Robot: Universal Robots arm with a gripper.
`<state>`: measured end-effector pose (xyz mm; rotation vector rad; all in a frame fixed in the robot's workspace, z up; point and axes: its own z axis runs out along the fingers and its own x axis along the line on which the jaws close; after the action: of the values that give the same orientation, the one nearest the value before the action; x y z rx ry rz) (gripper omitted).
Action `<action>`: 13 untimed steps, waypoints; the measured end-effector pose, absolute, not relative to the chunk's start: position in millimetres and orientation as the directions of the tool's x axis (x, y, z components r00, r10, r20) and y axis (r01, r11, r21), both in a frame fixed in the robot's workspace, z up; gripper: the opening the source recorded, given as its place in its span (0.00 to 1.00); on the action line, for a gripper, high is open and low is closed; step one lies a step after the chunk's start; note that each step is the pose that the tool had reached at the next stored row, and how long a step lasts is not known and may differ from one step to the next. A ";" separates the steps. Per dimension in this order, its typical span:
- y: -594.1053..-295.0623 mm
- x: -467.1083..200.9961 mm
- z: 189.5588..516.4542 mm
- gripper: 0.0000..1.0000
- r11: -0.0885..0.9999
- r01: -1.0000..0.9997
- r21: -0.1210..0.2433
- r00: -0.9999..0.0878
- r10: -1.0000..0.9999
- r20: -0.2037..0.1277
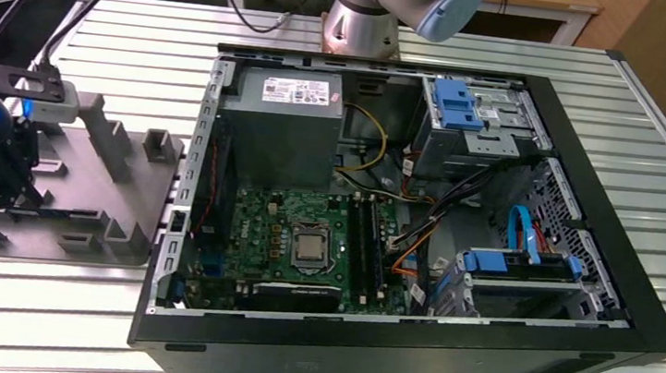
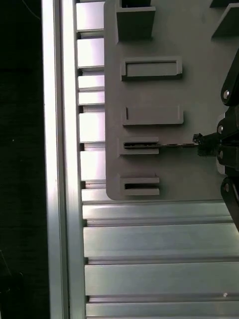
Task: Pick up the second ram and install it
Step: 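Pick up the second ram and move it above second insertion slot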
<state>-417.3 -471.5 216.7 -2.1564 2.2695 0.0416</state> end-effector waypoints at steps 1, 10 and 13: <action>-471.5 -417.4 216.6 0.10 0.051 -0.999 0.012 -0.051 -0.998 -0.026; -471.4 -417.6 216.3 0.29 0.051 -0.999 0.012 -0.051 -0.998 -0.026; -471.4 -417.6 216.3 0.36 0.051 -0.999 0.012 -0.051 -0.998 -0.026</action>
<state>-417.6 -471.4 216.3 -2.1563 2.2694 0.0415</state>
